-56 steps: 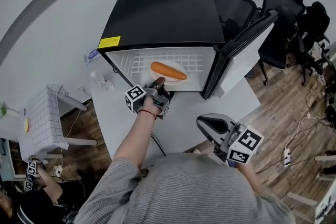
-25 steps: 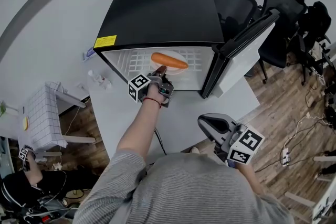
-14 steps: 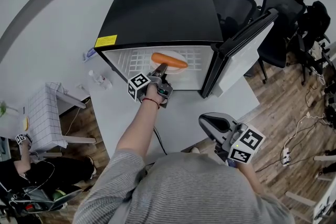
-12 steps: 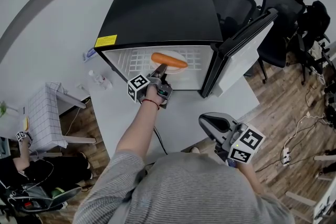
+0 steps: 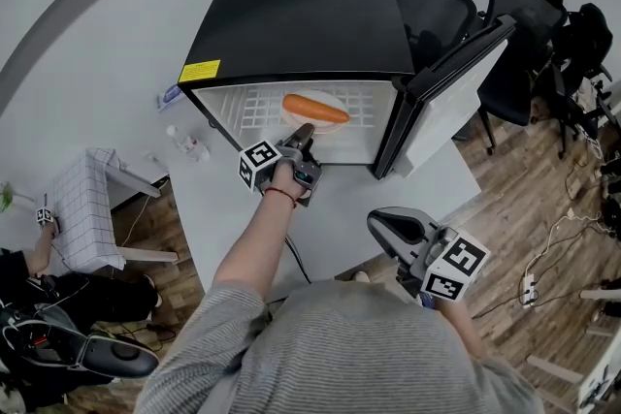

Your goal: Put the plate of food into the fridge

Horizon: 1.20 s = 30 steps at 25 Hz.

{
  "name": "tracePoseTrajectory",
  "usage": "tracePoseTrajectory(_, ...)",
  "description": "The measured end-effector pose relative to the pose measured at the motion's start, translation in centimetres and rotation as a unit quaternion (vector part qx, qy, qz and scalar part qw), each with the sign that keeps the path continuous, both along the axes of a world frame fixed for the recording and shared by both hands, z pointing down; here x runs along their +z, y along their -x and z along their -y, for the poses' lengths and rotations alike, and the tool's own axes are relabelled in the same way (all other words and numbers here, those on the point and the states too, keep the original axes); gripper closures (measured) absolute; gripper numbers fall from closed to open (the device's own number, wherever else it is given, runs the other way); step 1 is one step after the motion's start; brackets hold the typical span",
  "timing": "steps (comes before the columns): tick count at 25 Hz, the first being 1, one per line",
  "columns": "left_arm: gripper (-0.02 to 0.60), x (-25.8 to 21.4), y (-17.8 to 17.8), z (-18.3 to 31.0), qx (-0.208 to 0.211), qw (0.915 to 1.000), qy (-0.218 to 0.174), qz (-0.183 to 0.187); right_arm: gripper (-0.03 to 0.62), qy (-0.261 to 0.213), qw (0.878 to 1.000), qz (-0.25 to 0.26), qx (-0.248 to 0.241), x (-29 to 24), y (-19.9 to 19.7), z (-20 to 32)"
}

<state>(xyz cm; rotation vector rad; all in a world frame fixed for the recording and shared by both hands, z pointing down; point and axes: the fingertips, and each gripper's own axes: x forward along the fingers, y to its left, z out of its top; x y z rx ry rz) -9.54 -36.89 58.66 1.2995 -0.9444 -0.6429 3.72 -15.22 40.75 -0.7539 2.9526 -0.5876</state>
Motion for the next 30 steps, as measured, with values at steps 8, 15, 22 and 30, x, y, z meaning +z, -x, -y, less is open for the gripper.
tracePoseTrajectory(8,0.46,1.1,-1.7,-0.4,0.019,0.9991,0.037,0.006,0.577,0.001,1.0,0.001,0.004,0.1,-0.4,0.0)
tracePoseTrajectory(15,0.549,0.0,-1.9,0.3,0.024,0.999,0.035,0.011,0.577,0.005,1.0,0.001,0.006,0.3,-0.6,0.3)
tracePoseTrajectory(22,0.551,0.3,-1.9,1.0,0.015,0.9991,0.04,0.005,0.577,0.007,1.0,0.002,0.005,0.4,-0.7,0.6)
tracePoseTrajectory(30,0.551,0.4,-1.6,2.4,0.009,0.9988,0.047,0.01,0.577,0.009,1.0,0.002,0.007,0.5,-1.0,0.8)
